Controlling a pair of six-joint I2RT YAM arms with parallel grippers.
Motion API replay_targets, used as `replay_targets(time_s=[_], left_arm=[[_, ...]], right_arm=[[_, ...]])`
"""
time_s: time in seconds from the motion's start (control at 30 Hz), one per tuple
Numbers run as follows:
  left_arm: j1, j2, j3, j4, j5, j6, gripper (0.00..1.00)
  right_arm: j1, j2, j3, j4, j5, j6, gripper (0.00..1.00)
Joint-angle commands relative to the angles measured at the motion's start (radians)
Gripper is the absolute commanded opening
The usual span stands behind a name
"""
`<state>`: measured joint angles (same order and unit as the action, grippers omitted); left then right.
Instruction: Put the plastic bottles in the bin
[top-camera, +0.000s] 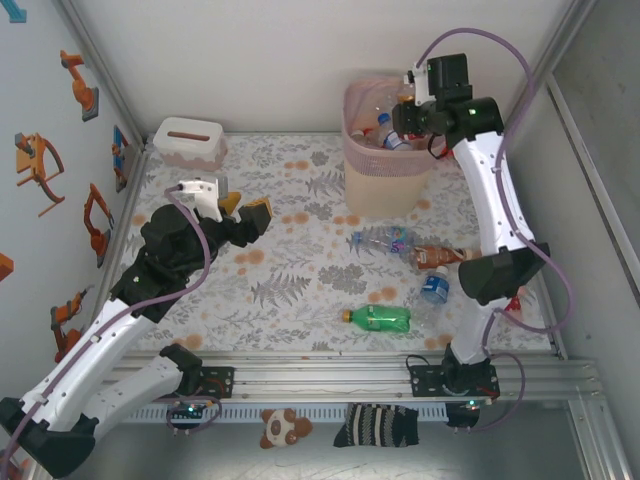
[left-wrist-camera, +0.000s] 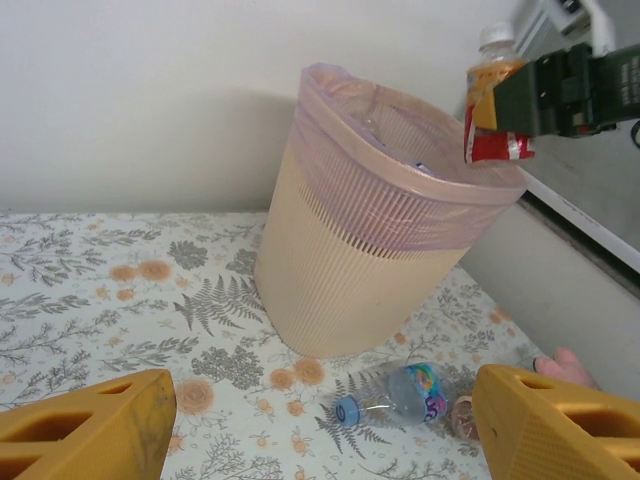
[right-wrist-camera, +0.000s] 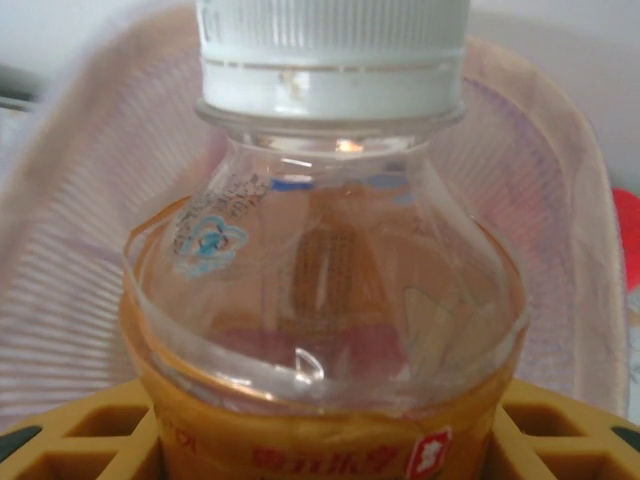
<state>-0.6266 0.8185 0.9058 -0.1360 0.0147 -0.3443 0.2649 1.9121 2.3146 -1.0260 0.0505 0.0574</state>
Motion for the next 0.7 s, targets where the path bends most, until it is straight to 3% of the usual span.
replay_targets(time_s=[0.0, 0.23, 0.67], left_arm=[[0.006, -0.024, -0.002, 0.003, -0.014, -0.007, 0.77], [0.007, -0.036, -0.008, -0.006, -0.015, -0.010, 0.77], [0.007, -0.047, -0.012, -0.012, -0.018, -0.016, 0.77]], right_arm=[[-0.013, 0.030, 0.044, -0.087, 0.133, -0.004, 0.53], [-0.031, 0.086, 0.024, -0.091, 0.218, -0.083, 0.54], [-0.045, 0.216, 0.066, -0.096, 0.158, -0.090, 0.62]])
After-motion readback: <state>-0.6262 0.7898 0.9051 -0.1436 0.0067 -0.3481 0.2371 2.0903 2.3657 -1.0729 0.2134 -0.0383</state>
